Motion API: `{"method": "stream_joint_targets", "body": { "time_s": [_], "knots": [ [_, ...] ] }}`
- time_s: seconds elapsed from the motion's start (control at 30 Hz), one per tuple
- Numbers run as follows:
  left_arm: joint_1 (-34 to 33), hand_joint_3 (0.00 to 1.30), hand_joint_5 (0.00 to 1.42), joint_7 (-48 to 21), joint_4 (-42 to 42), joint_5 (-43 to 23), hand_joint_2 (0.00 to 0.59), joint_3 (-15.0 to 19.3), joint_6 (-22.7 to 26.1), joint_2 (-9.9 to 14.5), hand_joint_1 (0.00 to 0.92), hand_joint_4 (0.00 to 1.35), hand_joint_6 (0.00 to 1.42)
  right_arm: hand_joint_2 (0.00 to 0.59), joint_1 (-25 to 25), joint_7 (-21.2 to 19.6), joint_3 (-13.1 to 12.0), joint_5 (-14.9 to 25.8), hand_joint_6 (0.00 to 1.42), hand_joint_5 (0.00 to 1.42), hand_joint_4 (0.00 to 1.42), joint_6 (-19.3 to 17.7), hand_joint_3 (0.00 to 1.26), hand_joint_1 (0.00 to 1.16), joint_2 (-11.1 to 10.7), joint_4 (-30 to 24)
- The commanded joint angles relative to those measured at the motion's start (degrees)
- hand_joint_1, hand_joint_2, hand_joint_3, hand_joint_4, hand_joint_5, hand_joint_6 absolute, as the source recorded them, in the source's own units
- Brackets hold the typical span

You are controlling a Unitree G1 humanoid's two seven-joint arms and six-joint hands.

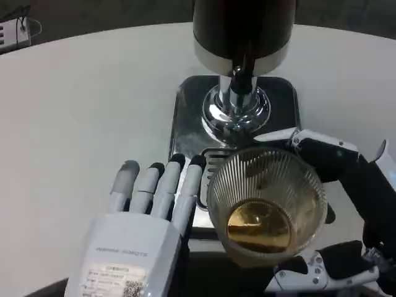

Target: Grasp the cup under the faucet to collect the drink, then remove the cup.

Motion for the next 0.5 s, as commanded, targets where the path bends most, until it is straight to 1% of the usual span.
{"method": "stream_joint_targets", "body": {
  "time_s": [0.03, 0.5],
  "knots": [
    [0.92, 0.0, 0.05, 1.11, -0.44, -0.57, 0.043, 0.34, -0.05, 0.14, 0.0, 0.0, 0.0, 0.095, 0.08, -0.53, 0.05, 0.3, 1.42, 1.24, 1.1, -0.85, 0.91, 1.12, 0.53, -1.98],
    [1.91, 0.0, 0.05, 1.61, -1.48, -0.49, 0.04, 0.3, -0.52, 0.08, 0.0, 0.0, 0.0, 0.095, 1.26, -0.76, -0.15, 0.15, 1.42, 1.24, 1.11, -0.82, 0.91, 1.12, 0.94, -3.49]
  ]
}}
